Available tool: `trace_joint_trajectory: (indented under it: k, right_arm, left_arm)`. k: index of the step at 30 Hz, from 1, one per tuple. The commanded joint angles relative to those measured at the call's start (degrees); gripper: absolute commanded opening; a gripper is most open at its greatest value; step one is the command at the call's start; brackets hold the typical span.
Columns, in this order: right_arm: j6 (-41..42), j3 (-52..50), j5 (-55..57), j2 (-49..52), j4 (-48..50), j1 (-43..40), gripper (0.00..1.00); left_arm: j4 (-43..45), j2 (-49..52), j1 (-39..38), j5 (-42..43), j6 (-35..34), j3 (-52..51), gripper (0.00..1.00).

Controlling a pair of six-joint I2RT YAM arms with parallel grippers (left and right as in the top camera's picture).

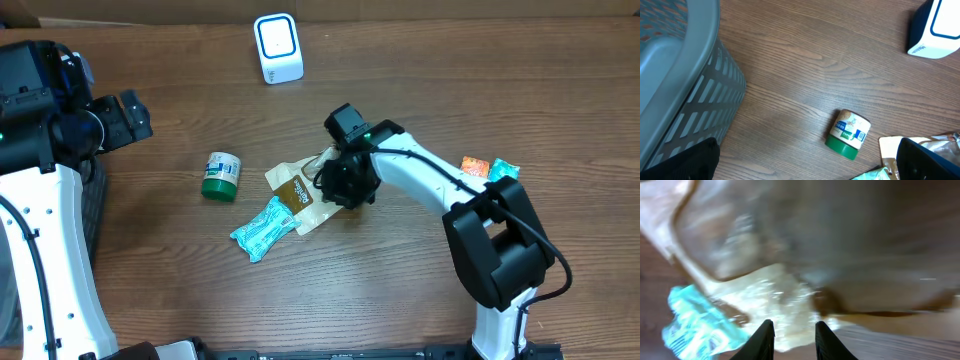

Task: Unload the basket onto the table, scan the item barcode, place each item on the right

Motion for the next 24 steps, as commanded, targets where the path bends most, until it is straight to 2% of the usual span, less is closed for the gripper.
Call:
trace_joint_trajectory:
  k: [1, 12, 18, 24]
  right_arm:
    - [-0.7, 0.0, 4.3, -0.2, -1.3, -3.0, 0.25]
    - [-3.8, 0.0, 4.2, -0.2, -0.2, -11.6, 0.26]
    - [-11.1, 0.0, 3.0, -0.2, 5.0, -14.1, 0.34]
    - [-17.4, 0.0, 0.3, -0.2, 10.4, -18.5, 0.35]
  left_arm:
    - [0.2, -0.9, 0.0, -0.3, 0.3, -0.1, 1.0]
    - [0.2, -0.9, 0.0, -0.3, 0.3, -0.1, 1.0]
    - [0.2, -0.9, 0.0, -0.3, 0.3, -0.1, 0.99]
    - [0.2, -0.9, 0.0, -0.3, 0.3, -0.1, 1.0]
